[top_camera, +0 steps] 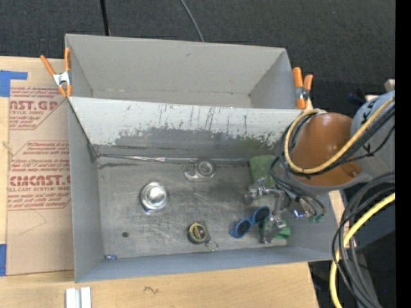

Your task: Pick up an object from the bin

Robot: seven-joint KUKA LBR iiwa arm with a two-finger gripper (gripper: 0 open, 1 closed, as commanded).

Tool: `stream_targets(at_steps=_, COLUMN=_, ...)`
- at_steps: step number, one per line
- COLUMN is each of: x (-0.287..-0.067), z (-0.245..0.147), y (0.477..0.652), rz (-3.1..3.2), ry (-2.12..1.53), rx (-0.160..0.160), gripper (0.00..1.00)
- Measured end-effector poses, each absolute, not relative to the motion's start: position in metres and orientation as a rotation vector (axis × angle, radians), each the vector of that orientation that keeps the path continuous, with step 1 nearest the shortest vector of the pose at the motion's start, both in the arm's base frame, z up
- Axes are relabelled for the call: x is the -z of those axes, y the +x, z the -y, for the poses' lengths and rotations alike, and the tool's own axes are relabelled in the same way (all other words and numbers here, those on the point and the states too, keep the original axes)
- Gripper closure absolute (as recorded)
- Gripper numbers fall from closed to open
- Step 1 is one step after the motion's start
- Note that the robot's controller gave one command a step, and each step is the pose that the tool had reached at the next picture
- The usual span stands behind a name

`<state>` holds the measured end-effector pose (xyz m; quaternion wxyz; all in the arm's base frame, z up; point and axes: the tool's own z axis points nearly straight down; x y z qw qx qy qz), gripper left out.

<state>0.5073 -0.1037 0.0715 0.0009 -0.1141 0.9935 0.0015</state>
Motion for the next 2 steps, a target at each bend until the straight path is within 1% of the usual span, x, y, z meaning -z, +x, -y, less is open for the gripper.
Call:
stream_targets(at_steps=1, x=-0.072, z=0.099, y=0.505, rz=-3.131, ry=-0.366, rx=-0.018, gripper=1.00)
stream_targets(at_steps=2, x=-0.218, z=0.104, y=0.481, rz=-3.099, ry=-0.467, rx=0.004, gripper=1.00)
